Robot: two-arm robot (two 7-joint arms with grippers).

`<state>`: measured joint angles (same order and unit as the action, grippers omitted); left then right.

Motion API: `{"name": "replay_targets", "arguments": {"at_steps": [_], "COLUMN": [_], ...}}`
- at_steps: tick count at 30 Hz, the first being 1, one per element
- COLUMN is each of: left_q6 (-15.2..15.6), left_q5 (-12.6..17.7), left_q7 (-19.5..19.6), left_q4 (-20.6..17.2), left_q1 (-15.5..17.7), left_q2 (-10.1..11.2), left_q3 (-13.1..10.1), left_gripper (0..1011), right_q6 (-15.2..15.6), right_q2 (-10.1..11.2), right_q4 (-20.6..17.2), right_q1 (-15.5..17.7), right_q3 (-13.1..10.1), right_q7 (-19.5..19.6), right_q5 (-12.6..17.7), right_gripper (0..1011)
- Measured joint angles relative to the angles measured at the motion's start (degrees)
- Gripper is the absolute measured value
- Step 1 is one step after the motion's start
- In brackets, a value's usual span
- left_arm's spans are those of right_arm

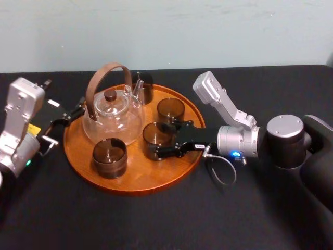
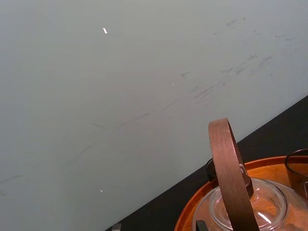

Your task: Pick up the glass from the table and place it on the tray.

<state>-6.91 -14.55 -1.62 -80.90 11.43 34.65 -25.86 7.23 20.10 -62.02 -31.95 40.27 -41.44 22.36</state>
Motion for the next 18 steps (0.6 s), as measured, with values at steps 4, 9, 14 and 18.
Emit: {"name": "replay_targets", "arguments": {"at_steps": [4, 9, 14, 18], "left_q6": [0.0, 0.0, 0.0, 0.0], "left_q5": [0.0, 0.0, 0.0, 0.0], "left_q7": [0.0, 0.0, 0.0, 0.0], "left_q4": [0.0, 0.0, 0.0, 0.0], "left_q1": [0.0, 0.0, 0.0, 0.0], "left_q2": [0.0, 0.0, 0.0, 0.0], "left_q3": [0.0, 0.0, 0.0, 0.0], "left_gripper": [1001, 1001, 1001, 1001], "right_q6": [-0.1, -0.3, -0.4, -0.4], "right_q2": [-0.1, -0.1, 0.0, 0.0], "right_q4": [0.3, 0.2, 0.1, 0.1], "right_q1": [0.0, 0.2, 0.3, 0.3], "right_q3": [-0.1, -0.4, -0.5, -0.5], "right_q7": [-0.1, 0.2, 0.5, 0.4], "right_q5": [-0.1, -0.4, -0.6, -0.6], "right_gripper": [904, 904, 904, 904]}}
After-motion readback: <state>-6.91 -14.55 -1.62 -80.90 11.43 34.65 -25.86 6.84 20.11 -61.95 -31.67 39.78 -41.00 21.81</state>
